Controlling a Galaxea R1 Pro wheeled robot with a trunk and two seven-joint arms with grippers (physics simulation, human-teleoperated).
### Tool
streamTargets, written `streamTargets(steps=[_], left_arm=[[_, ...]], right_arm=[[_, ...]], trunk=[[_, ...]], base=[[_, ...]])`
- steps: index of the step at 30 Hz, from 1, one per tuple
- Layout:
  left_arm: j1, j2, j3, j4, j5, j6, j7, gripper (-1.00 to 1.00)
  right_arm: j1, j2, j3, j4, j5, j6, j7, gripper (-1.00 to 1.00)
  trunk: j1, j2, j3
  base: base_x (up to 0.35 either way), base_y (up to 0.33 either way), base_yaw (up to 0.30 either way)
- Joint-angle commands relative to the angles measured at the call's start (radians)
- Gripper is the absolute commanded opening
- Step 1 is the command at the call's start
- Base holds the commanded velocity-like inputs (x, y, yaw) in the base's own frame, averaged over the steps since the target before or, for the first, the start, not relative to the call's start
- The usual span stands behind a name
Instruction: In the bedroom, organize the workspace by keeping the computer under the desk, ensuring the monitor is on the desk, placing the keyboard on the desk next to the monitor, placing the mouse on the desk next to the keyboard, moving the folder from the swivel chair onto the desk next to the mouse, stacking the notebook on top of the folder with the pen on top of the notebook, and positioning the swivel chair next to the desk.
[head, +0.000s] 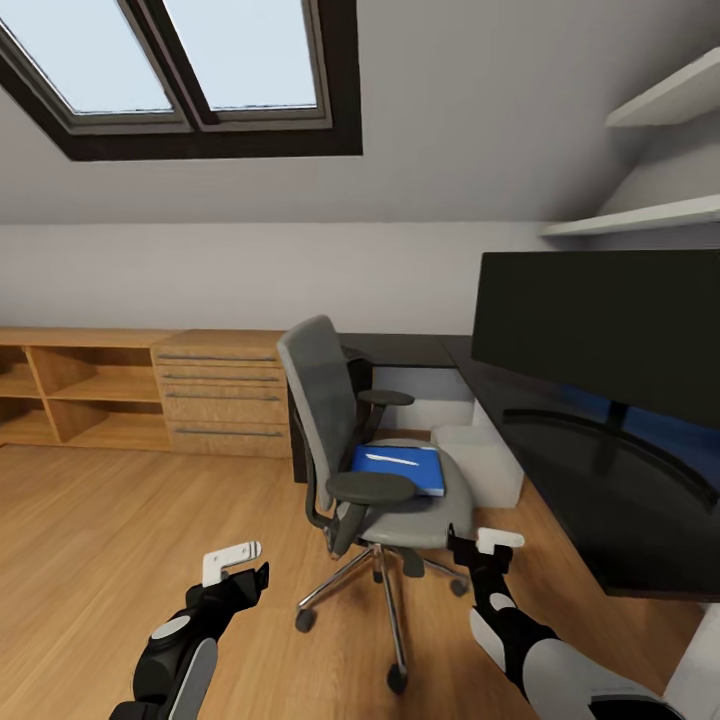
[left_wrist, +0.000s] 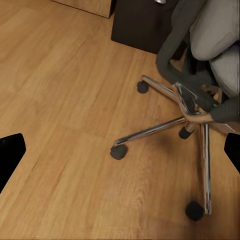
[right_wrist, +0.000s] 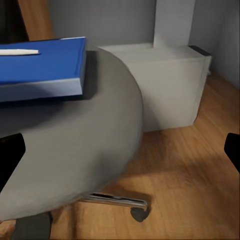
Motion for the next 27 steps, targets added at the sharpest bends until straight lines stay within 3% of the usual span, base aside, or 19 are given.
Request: streamTargets(steps=[1,10,27], left_arm=[[0.0,0.0,-0.001,-0.001,0.01,0.003,0.009,1.0],[0.0,0.0,-0.001,-0.001,0.01,0.003,0.009,1.0],[0.0,0.0,-0.002,-0.001,0.01,0.003,0.009,1.0]], right_arm=[[-0.001,0.001,0.001,0.001,-0.005,-0.004,0.0,1.0],[-0.001,0.01,0.001,0.001,-0.005,-0.004,0.0,1.0],[-0.001,0.011,-0.001,-0.001,-0.005,-0.005,0.0,1.0]], trunk=[[0.0,-0.001,-0.001],[0.0,-0.001,-0.001],[0.0,-0.001,-0.001]], base=[[0.048,0.018,-0.156],[0.163,0.102,-0.049],[0.013,0.008,-0.001]])
